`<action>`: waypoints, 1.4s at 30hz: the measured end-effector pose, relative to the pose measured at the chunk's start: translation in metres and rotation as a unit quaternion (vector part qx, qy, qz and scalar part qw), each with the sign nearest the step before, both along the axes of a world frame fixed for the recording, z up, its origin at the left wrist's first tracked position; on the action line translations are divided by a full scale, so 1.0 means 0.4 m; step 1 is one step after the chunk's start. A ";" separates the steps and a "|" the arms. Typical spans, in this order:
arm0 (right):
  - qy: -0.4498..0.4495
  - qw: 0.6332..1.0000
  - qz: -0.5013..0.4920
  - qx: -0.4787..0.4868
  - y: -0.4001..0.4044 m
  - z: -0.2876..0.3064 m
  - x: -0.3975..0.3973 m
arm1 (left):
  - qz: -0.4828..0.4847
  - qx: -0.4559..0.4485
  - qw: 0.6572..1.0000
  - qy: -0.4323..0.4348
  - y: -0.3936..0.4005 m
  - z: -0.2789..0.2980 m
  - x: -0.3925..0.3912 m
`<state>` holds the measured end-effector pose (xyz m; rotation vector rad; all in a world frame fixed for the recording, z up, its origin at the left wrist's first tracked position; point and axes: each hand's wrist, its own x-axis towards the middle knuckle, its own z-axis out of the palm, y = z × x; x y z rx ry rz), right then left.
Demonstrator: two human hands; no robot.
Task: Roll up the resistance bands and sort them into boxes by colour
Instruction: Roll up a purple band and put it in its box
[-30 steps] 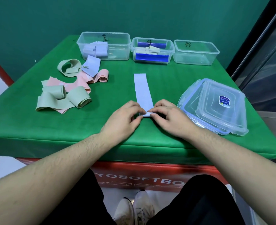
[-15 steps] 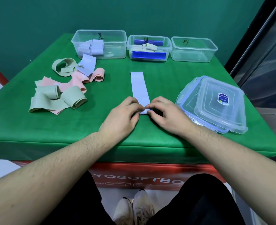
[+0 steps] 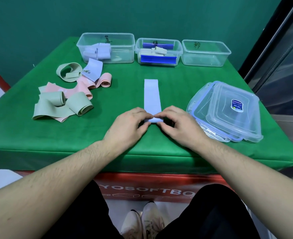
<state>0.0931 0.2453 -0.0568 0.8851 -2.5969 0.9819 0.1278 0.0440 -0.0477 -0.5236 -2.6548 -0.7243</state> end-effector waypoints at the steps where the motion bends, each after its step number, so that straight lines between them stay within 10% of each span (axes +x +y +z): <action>1: 0.006 1.000 0.007 0.005 0.005 -0.002 0.014 | -0.011 -0.002 1.000 0.007 -0.004 -0.002 0.013; 42: 0.033 0.999 -0.016 0.040 -0.004 0.009 0.086 | -0.037 0.015 0.999 -0.018 -0.029 -0.004 0.054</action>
